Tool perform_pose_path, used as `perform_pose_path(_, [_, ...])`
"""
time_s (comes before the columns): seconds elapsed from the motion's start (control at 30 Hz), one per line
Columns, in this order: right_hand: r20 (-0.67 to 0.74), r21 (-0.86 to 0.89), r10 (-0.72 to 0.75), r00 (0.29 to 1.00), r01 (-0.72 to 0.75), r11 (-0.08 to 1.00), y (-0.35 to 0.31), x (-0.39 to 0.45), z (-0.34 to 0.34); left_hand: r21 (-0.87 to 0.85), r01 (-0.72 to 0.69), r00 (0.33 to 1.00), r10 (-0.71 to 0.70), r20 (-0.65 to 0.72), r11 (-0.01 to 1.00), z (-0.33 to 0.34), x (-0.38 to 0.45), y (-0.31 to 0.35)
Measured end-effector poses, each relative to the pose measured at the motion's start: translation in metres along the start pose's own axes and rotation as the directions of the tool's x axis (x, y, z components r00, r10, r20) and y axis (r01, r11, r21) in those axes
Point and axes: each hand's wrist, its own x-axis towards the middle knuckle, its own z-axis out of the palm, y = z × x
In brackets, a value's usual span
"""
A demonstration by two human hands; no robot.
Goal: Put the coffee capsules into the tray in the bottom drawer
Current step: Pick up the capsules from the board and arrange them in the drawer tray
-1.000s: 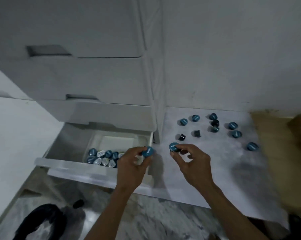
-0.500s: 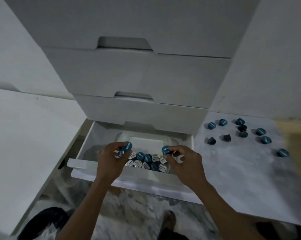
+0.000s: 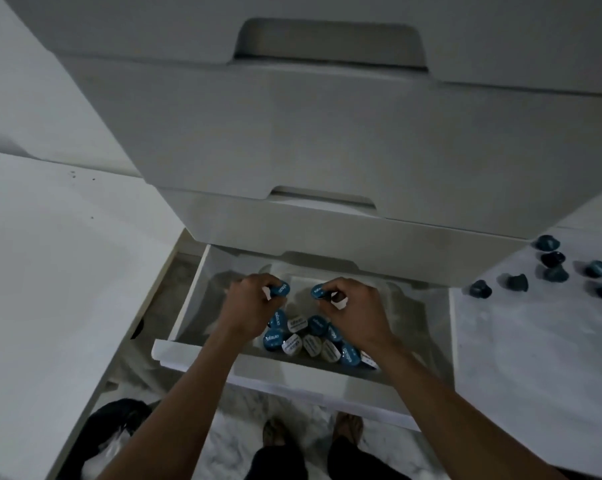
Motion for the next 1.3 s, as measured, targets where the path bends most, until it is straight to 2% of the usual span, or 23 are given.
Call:
perform_pose_path(0.17, [0.058,-0.039,0.054,0.997,-0.051,0.998,-0.001,0.021,0.027,0.013,0.029,0.991,-0.030,0.133,0.999,0.007,0.021,-0.017])
perform_pose_path(0.33, [0.139,-0.159,0.109,0.984,-0.086,0.983,-0.003,0.030,0.048,0.007,-0.032,0.981,0.031,0.192,0.999,0.011,0.030,-0.030])
perform_pose_path(0.5, [0.149,-0.229,0.123,0.981,-0.087,0.970,-0.003,0.036,0.053,0.043,-0.068,0.968,0.056,0.243,0.997,0.017,0.040,-0.031])
perform_pose_path(1.03, [0.243,-0.159,0.147,0.959,-0.110,0.981,0.005,0.035,0.048,0.107,-0.033,0.943,-0.005,0.333,0.994,0.020,0.046,-0.032])
perform_pose_path(1.2, [0.242,-0.164,0.139,0.960,-0.101,0.981,0.006,0.038,0.050,0.131,-0.154,0.922,0.095,0.375,0.979,0.017,0.050,-0.023])
perform_pose_path(1.3, [0.231,-0.172,0.134,0.964,-0.096,0.980,0.007,0.038,0.051,0.215,-0.228,0.894,0.117,0.433,0.950,0.016,0.052,-0.019])
